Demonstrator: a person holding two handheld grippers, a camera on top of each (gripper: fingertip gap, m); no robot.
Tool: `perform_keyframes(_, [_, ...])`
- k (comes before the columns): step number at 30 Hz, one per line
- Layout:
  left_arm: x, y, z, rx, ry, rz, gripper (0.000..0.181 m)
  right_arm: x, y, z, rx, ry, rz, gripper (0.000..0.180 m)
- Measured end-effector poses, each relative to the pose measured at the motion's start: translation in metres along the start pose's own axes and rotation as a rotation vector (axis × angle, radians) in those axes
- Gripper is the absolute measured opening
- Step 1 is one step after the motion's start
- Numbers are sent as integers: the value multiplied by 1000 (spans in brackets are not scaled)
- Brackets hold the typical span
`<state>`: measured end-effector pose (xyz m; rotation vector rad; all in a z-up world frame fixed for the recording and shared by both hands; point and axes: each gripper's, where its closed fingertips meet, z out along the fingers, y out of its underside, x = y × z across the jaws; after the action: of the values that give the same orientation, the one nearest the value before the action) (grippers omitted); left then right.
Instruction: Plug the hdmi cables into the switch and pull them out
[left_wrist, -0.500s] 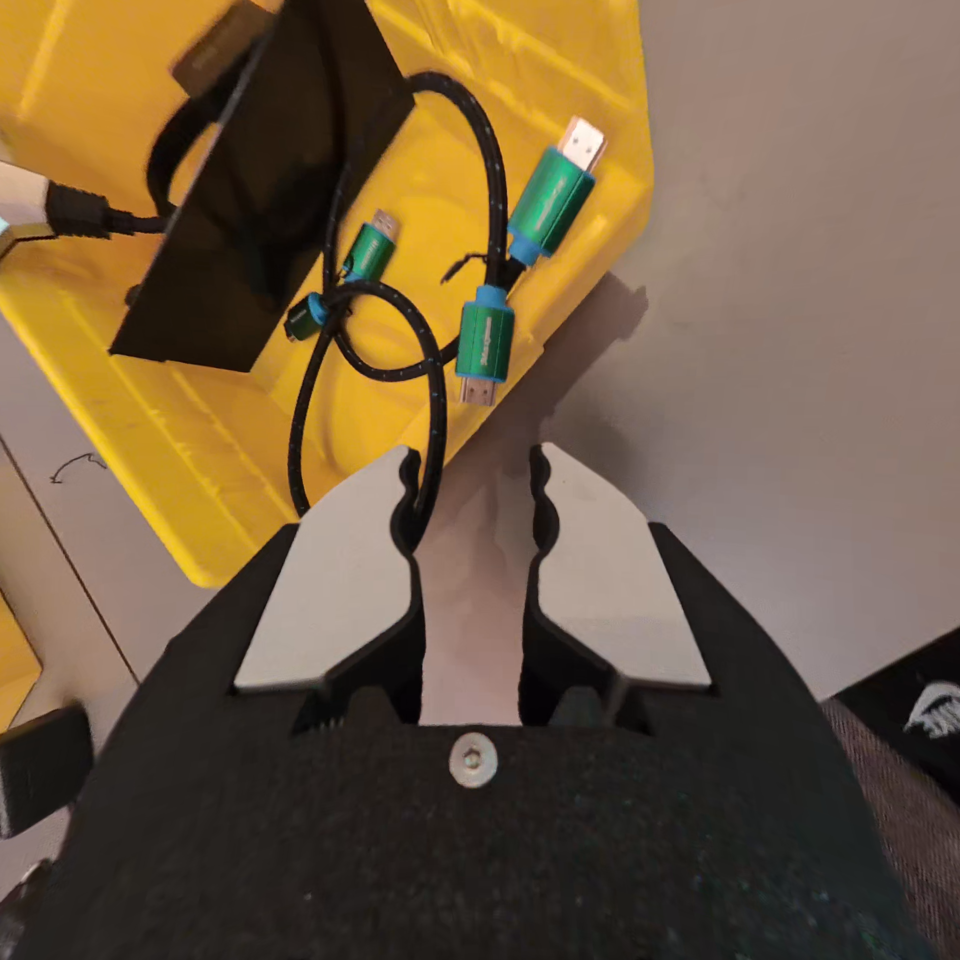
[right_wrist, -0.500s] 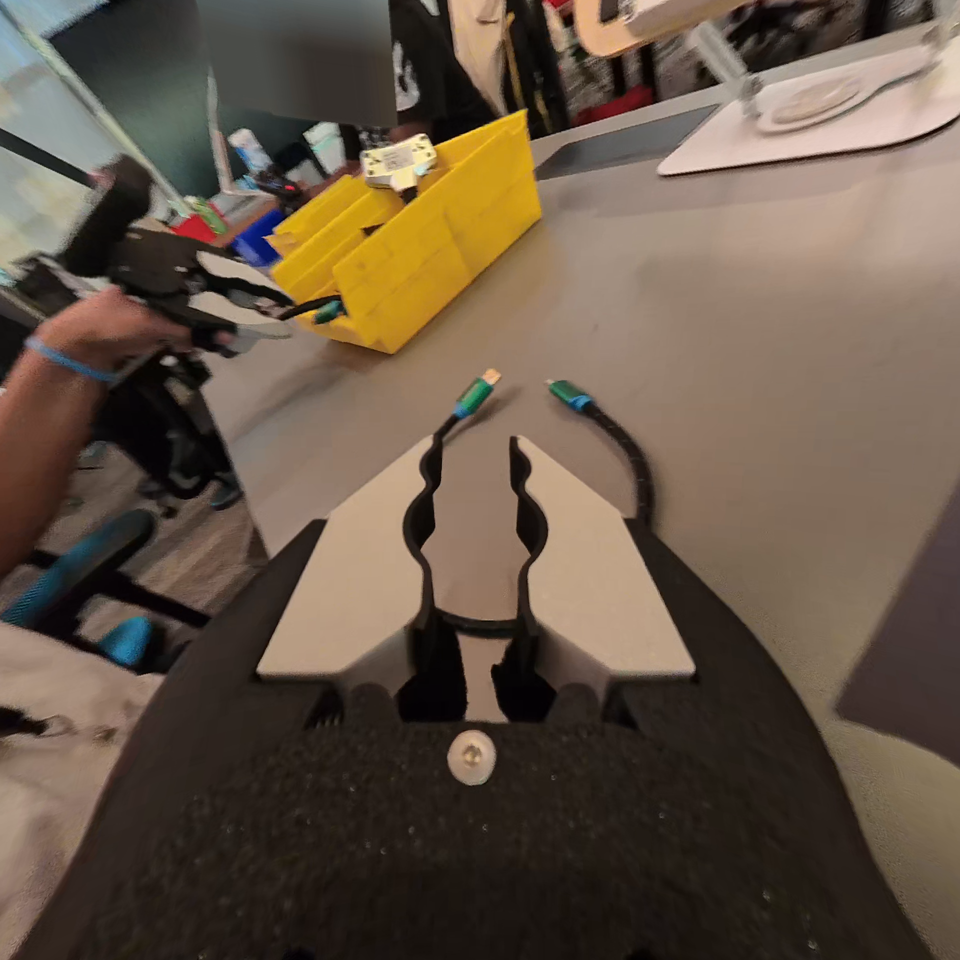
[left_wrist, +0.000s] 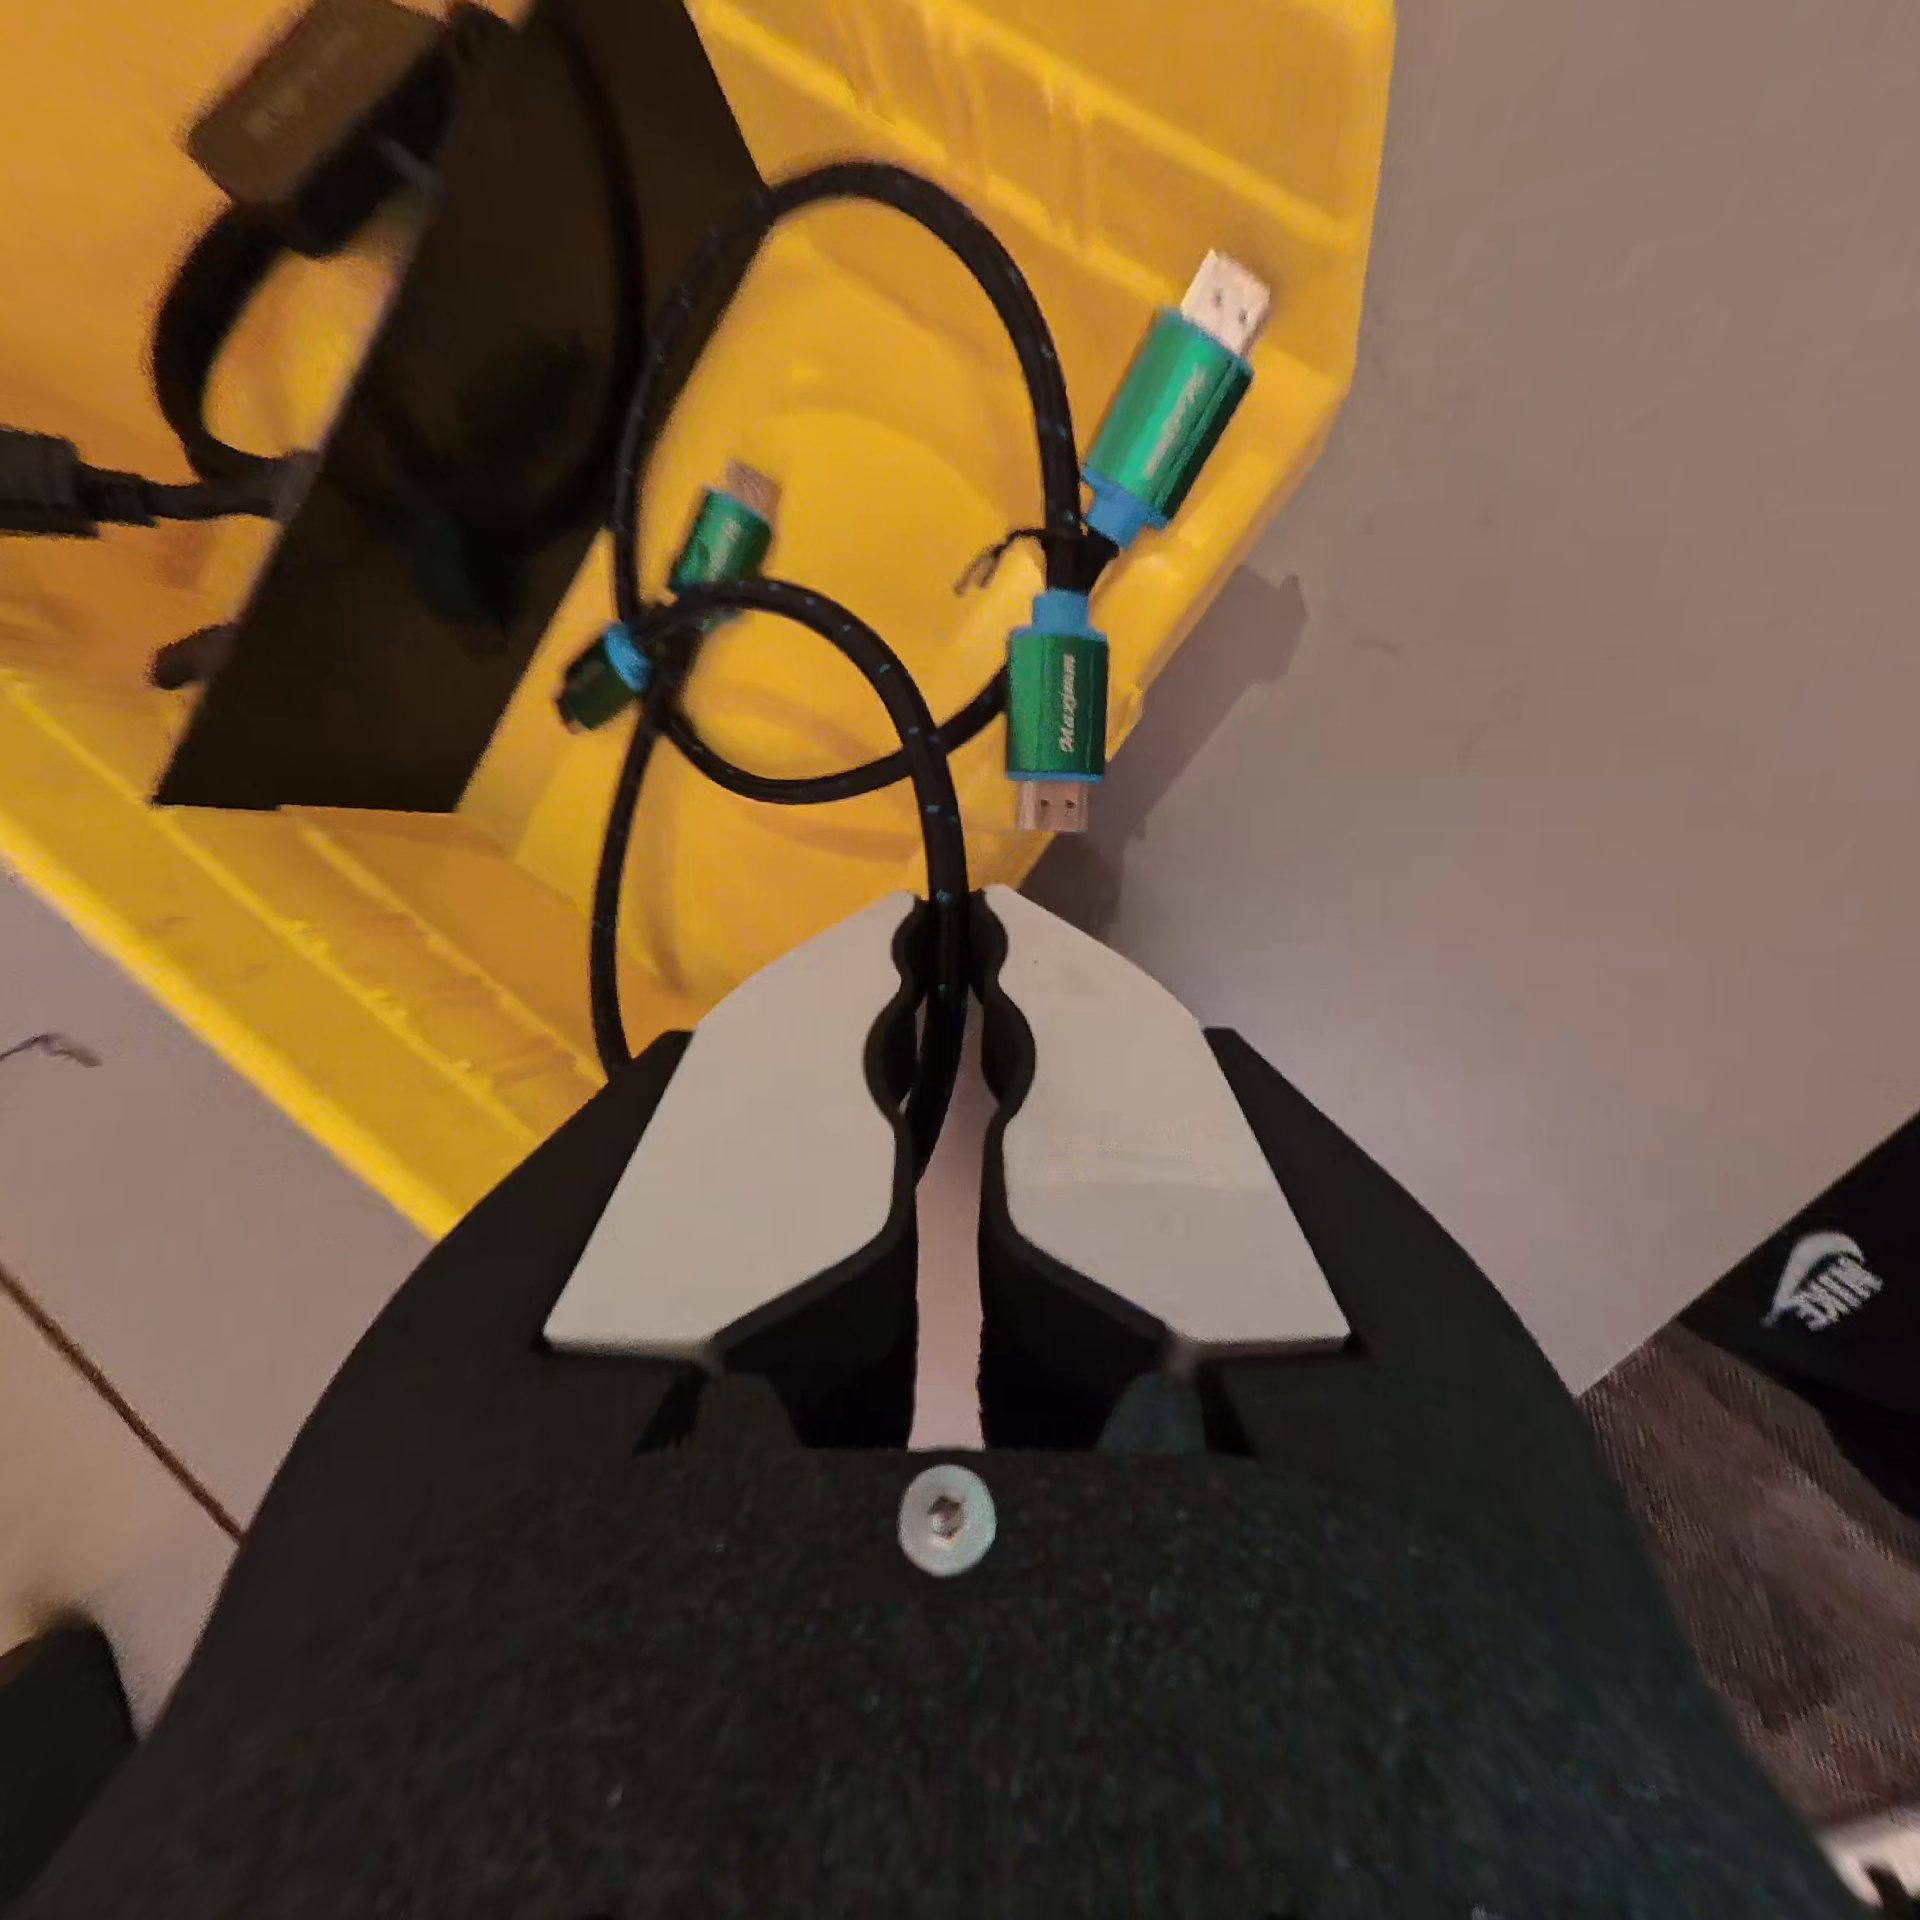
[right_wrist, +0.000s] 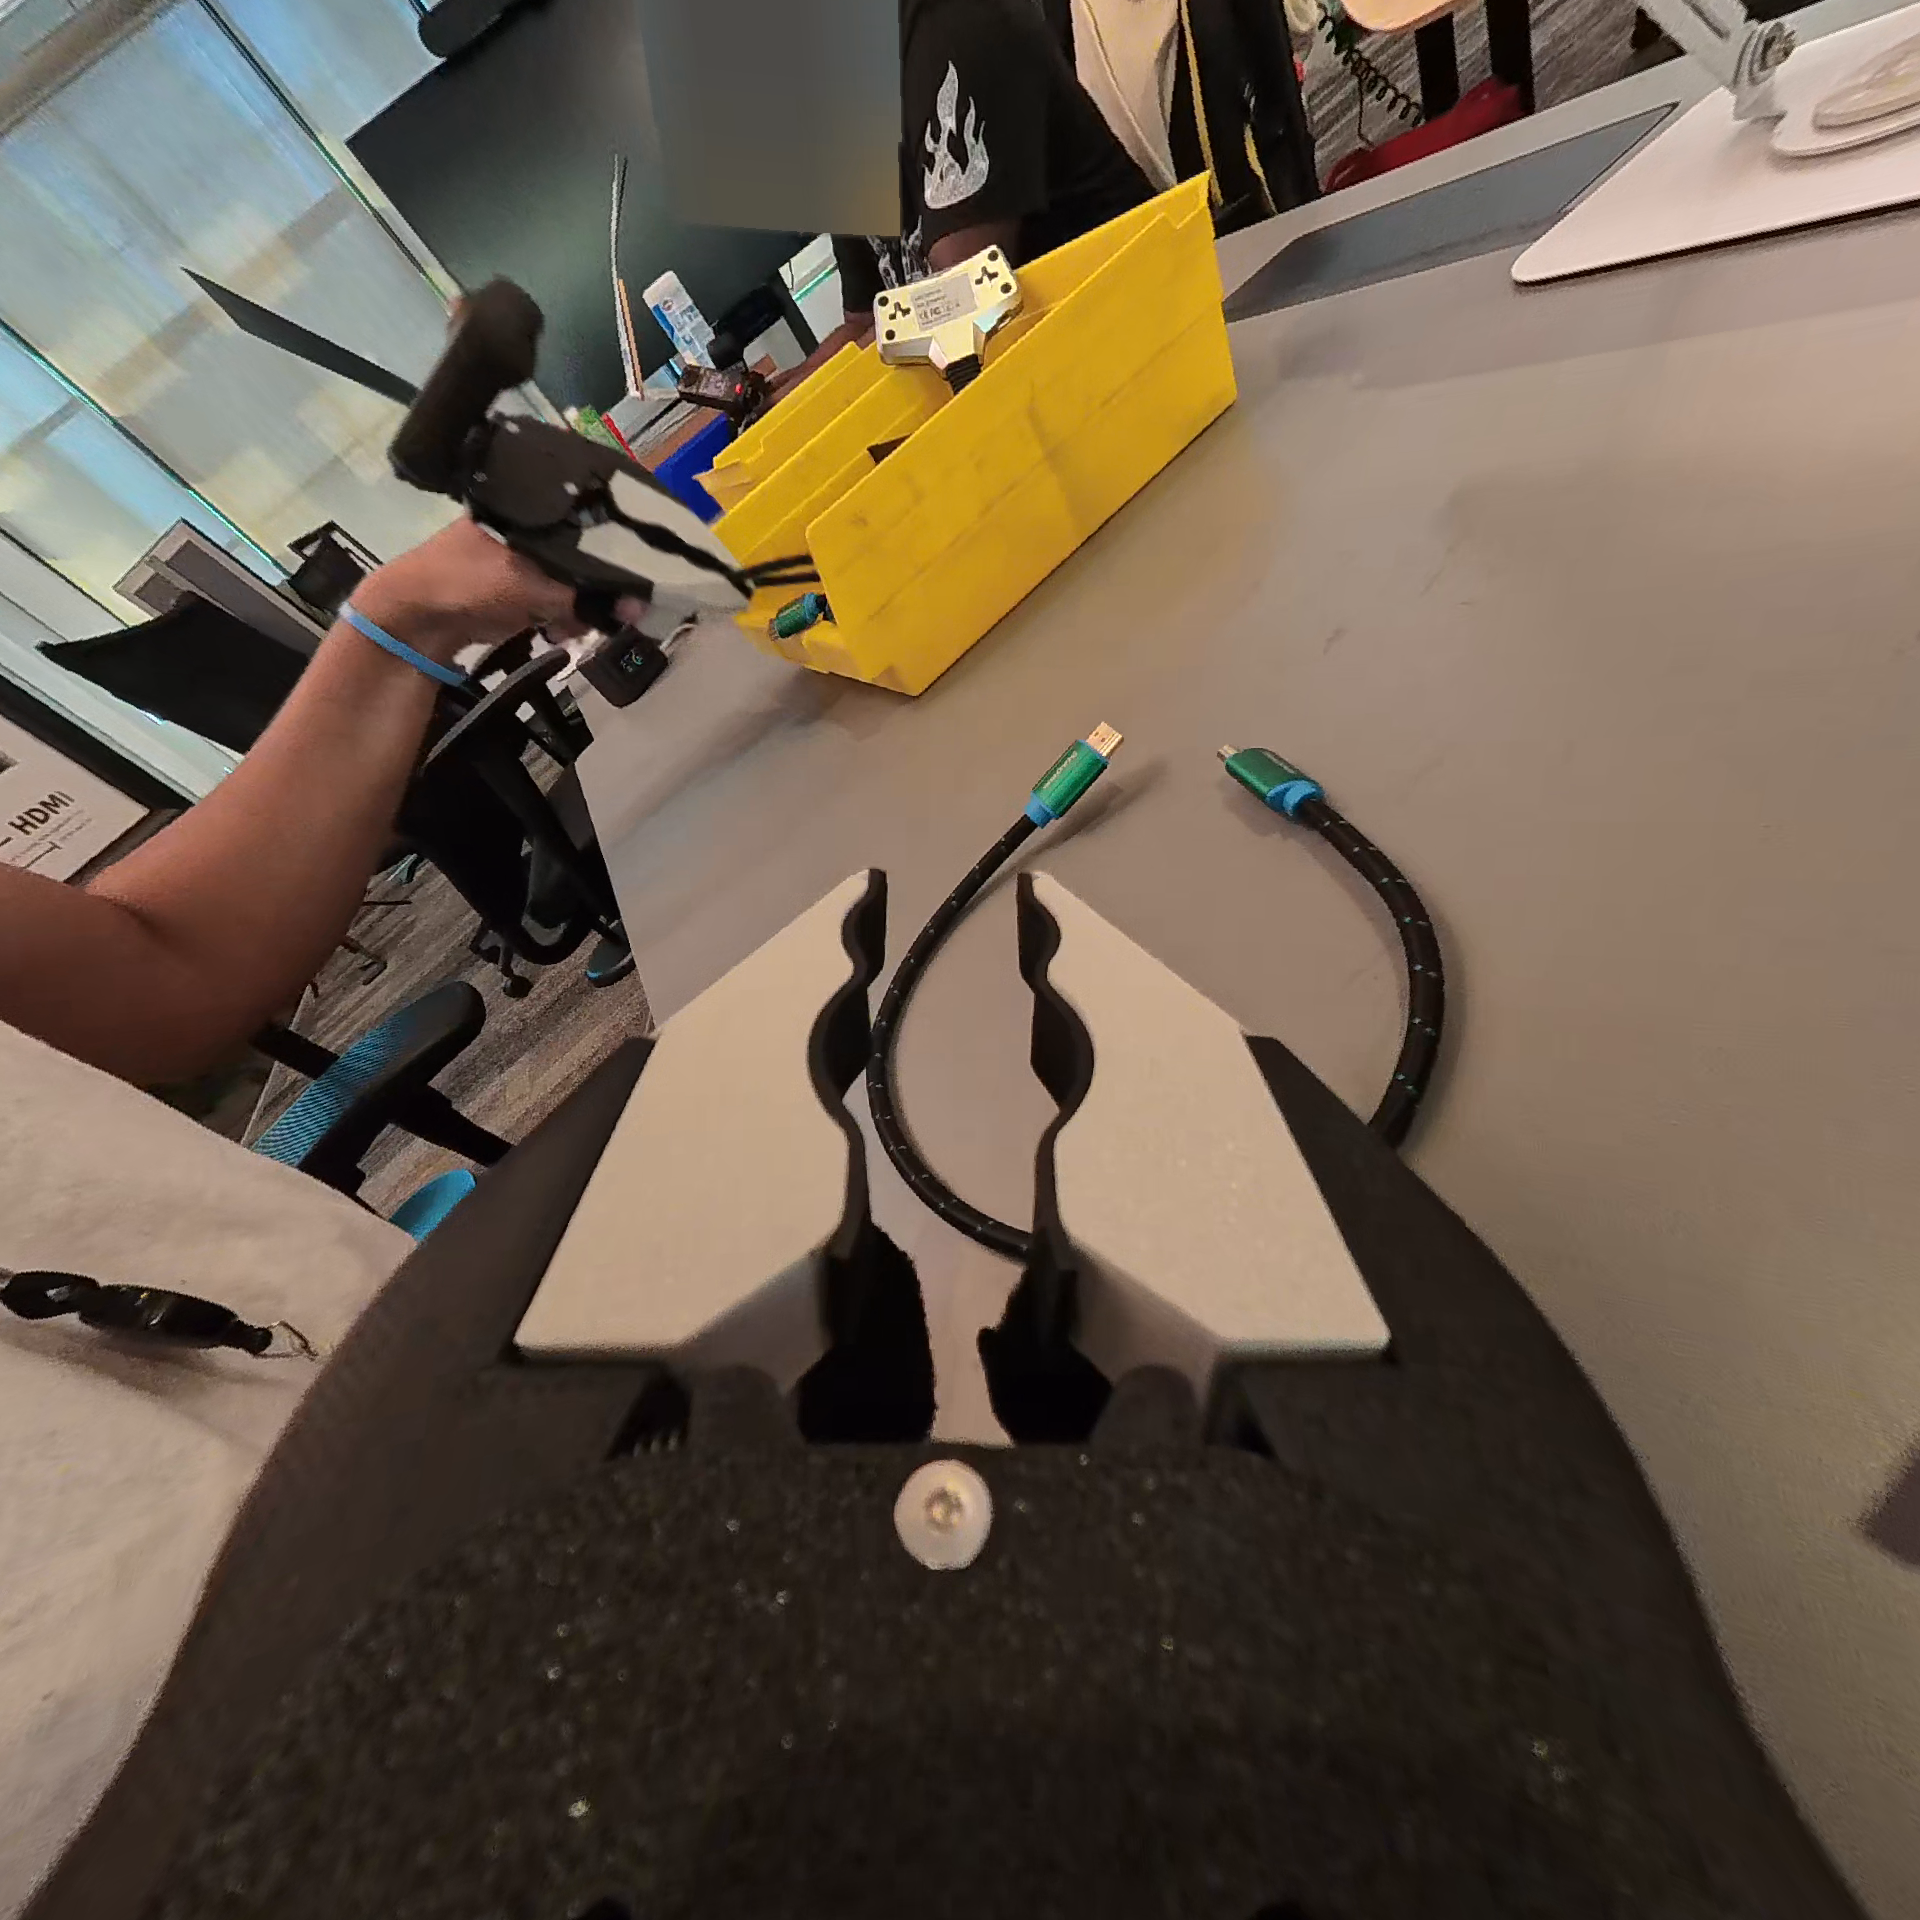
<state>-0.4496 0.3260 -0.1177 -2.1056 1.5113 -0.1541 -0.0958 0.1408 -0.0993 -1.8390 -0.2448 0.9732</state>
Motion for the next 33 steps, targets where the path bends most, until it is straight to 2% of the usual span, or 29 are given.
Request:
perform_keyframes(1, [-6,-5,-8,32,-27,-12,6,0,0,1,-1,-3,2,25])
perform_keyframes(5, [-27,-39,-52,266,-111,-96,6,-4,-1,4,7,-19,6,24])
perform_keyframes(10, [-9,-103,-133,730,-81,-217,6,-15,-8,12,28,-44,-47,25])
perform_keyframes(12, [15,-129,-163,913,11,-243,6,-20,-12,19,22,-39,-115,27])
perform_keyframes(14, [46,-151,-183,1072,174,-271,6,-27,-20,28,30,-37,-197,31])
perform_keyframes(17, [90,-175,-184,1205,421,-309,6,-46,-38,41,67,-86,-260,40])
perform_keyframes(20, [128,-191,-160,1222,506,-291,5,-63,-61,49,137,-153,-227,51])
perform_keyframes(25, [191,-204,-117,1114,462,-121,6,-55,-92,51,270,-98,-203,51])
perform_keyframes(27, [211,-206,-103,1071,454,-73,6,-52,-87,53,244,-105,-175,39])
perform_keyframes(28, [218,-207,-99,1059,448,-62,6,-50,-85,52,241,-112,-164,22])
perform_keyframes(29, [223,-208,-98,1059,454,-61,6,-48,-83,50,250,-109,-161,16])
perform_keyframes(33, [250,-207,-89,1018,463,4,6,-36,-78,44,277,-77,-212,13])
